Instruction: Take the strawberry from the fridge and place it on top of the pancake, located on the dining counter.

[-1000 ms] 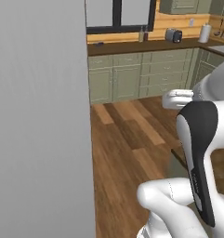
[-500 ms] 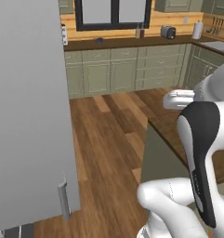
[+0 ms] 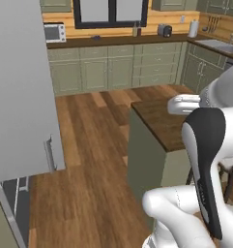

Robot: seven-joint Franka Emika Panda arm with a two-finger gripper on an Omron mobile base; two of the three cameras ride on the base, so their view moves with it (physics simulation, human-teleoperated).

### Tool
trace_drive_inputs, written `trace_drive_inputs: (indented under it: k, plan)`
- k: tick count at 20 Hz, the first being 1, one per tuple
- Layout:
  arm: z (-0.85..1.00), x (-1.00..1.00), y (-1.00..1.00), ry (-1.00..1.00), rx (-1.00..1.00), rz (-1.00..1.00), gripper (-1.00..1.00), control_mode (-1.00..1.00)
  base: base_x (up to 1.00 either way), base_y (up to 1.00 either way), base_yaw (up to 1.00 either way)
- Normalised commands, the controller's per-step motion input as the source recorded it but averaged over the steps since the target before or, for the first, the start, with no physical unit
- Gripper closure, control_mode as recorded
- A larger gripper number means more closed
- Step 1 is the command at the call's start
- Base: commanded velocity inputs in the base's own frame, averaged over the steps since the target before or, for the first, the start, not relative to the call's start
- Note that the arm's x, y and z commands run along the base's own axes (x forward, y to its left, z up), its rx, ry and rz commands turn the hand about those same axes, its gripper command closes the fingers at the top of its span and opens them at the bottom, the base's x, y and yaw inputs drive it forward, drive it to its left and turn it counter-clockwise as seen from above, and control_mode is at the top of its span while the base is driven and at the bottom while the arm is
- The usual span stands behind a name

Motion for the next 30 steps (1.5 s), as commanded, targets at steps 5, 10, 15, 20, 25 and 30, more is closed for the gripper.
trace_drive_inputs:
  k: [5,10,15,20,25,30]
  plan:
    - [0.00,0.00,0.00,0.00,0.00,0.00,1.00,1.00,-0.49,-1.00,-0.07]
    - [0.00,0.00,0.00,0.00,0.00,0.00,1.00,1.00,-0.23,-1.00,-0.05]
    - [0.00,0.00,0.00,0.00,0.00,0.00,1.00,1.00,-0.01,-1.00,-0.04]
    - [0.00,0.00,0.00,0.00,0.00,0.00,1.00,1.00,0.00,-1.00,-0.02]
    - [0.00,0.00,0.00,0.00,0.00,0.00,1.00,1.00,0.10,-1.00,-0.01]
    - [0.00,0.00,0.00,0.00,0.00,0.00,1.00,1.00,0.36,-1.00,0.00]
